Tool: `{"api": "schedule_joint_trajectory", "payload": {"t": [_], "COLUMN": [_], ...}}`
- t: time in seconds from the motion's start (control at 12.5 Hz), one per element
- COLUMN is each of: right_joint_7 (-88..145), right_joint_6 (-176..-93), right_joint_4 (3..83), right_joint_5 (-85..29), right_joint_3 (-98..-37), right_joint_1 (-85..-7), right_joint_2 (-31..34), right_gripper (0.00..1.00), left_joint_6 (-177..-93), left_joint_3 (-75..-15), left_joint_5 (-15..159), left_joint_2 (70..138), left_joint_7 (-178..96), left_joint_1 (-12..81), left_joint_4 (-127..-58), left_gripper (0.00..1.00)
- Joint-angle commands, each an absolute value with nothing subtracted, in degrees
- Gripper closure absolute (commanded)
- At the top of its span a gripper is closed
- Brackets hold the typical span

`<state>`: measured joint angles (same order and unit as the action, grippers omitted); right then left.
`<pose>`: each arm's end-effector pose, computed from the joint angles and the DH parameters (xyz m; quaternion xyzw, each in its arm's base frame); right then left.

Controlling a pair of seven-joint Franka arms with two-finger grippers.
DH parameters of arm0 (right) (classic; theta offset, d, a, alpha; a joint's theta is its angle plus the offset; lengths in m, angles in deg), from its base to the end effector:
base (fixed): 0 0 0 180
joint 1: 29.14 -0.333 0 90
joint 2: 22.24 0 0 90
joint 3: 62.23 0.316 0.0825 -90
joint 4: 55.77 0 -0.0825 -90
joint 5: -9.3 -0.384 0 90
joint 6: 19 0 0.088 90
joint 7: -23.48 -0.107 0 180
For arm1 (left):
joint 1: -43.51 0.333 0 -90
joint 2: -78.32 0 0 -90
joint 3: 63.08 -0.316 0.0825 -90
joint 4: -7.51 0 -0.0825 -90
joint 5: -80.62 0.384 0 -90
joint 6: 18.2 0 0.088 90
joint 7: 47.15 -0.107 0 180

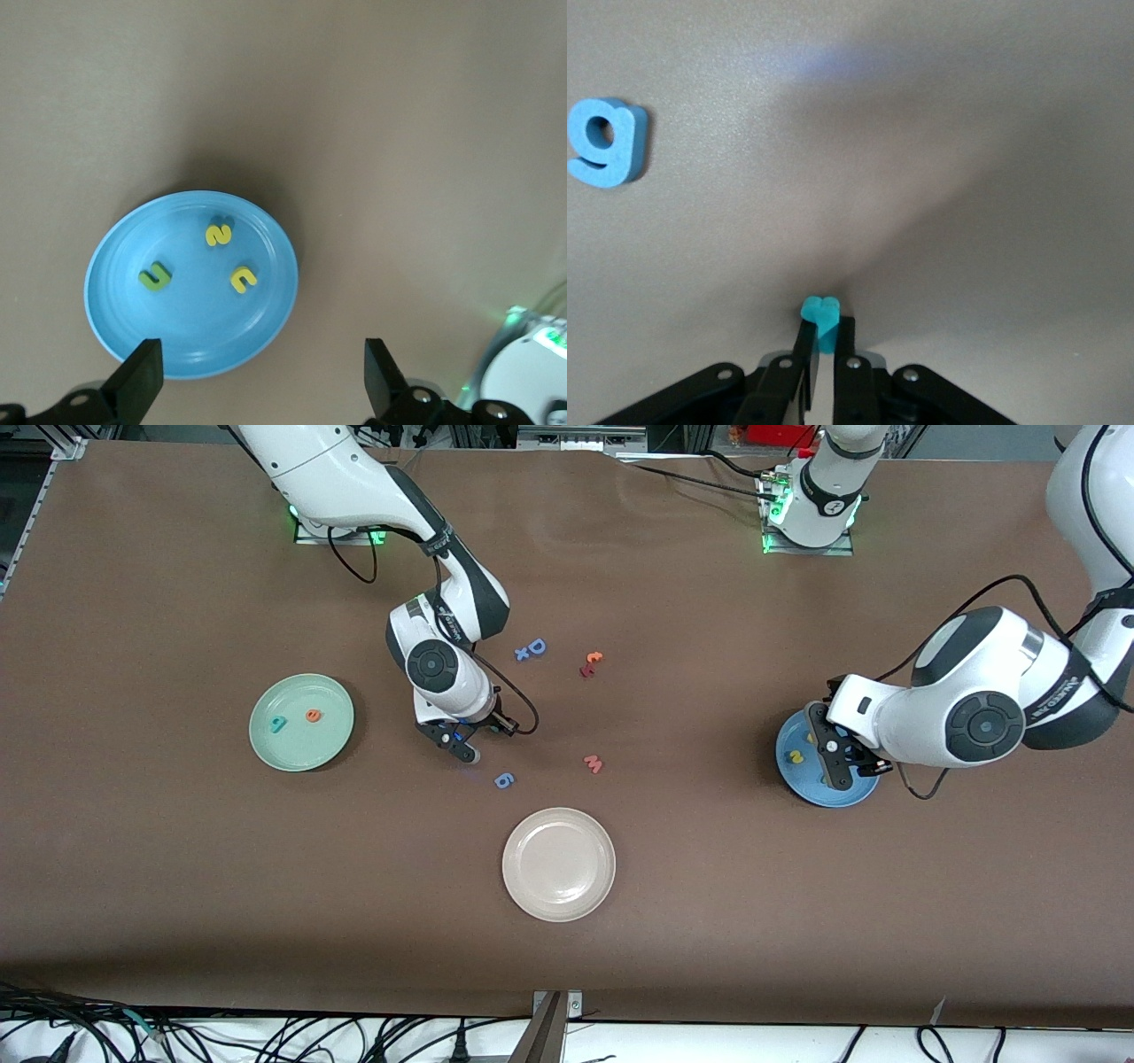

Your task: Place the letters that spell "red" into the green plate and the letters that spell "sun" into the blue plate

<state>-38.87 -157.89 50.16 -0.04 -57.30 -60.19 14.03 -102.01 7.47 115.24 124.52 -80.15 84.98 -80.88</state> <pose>0.5158 0.3722 0.1756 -0.9518 0.2952 0.0774 0.0288 0.6212 -0.1046 0.3766 0.8240 -0.5359 -0.1645 0.0829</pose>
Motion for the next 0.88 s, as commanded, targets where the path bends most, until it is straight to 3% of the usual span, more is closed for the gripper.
{"api": "schedule_joint_trajectory", "payload": {"t": [0.0, 0.16, 0.4, 0.56, 0.8], "right_joint_7": [-38.0, -36.1, -25.7, -17.6, -4.6], "right_joint_6": [-153.8, -146.6, -135.0, -129.9, -128.3], "right_joint_4": [49.4, 48.0, 47.6, 48.6, 51.9], "right_joint_5": [-0.4, 0.1, 0.1, -0.1, -0.2], "right_joint_3": [-58.3, -61.2, -67.4, -72.1, -78.9], "right_joint_1": [-60.4, -60.3, -60.2, -60.2, -60.2], "right_joint_2": [12.0, 9.0, 4.7, 2.9, 2.2], "right_gripper": [0.96, 0.96, 0.96, 0.96, 0.96], "left_joint_6": [-96.9, -96.2, -96.2, -96.0, -98.3], "left_joint_3": [9.1, 11.9, 8.7, -2.6, -19.2], "left_joint_5": [112.6, 113.0, 112.6, 108.0, 96.8], "left_joint_2": [124.3, 123.9, 113.5, 105.7, 100.8], "left_joint_7": [-72.1, -64.9, -62.3, -61.5, -61.6], "left_joint_1": [81.9, 81.9, 78.0, 69.1, 60.4], "left_joint_4": [-73.3, -71.5, -71.5, -71.5, -70.4], "left_gripper": [0.00, 0.00, 0.00, 0.00, 0.00]}}
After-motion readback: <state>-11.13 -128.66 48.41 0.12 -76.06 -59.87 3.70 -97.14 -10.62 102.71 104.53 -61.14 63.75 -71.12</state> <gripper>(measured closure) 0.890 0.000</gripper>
